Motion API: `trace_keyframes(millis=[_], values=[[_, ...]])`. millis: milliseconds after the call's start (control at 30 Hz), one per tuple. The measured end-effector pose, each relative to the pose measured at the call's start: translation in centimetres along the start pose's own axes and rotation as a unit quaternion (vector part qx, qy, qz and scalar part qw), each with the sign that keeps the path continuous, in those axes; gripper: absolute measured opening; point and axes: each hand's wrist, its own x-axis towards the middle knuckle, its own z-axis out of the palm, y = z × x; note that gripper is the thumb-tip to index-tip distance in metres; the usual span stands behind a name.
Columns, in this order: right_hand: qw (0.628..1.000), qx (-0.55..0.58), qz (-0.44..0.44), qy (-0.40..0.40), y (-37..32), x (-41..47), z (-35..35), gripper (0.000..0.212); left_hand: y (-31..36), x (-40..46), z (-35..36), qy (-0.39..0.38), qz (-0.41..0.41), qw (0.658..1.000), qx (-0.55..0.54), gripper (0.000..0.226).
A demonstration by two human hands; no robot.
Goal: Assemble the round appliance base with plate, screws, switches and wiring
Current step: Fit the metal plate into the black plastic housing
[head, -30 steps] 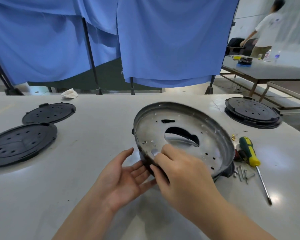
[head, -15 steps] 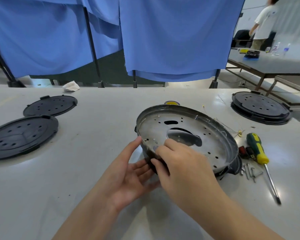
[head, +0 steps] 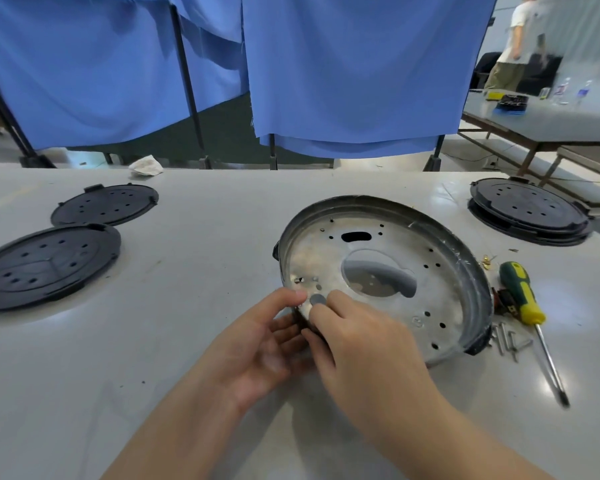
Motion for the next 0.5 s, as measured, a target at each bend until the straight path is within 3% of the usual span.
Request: trace_keyframes(millis=[133,267,400,500], values=[[1.0,-0.001,0.006,0.018,-0.1,-0.4,0.2,0.029,0.0,0.1,-0.2,-0.02,0.012,1.0,0.016,0.043],[0.999,0.014,0.008,0.038,-0.1,-0.7,0.2,0.028,0.1,0.2,-0.7,-0.056,0.049,0.996,0.049,0.026],[0.999,0.019,-0.004,0.037,0.2,-0.9,0.3,0.022,0.4,0.5,-1.2,-0.1,0.096,0.987,0.084,0.029],[0.999,0.025,-0.022,0.042,0.4,-1.0,0.5,0.015,0.6,0.4,-1.3,-0.127,0.12,0.978,0.118,0.016]])
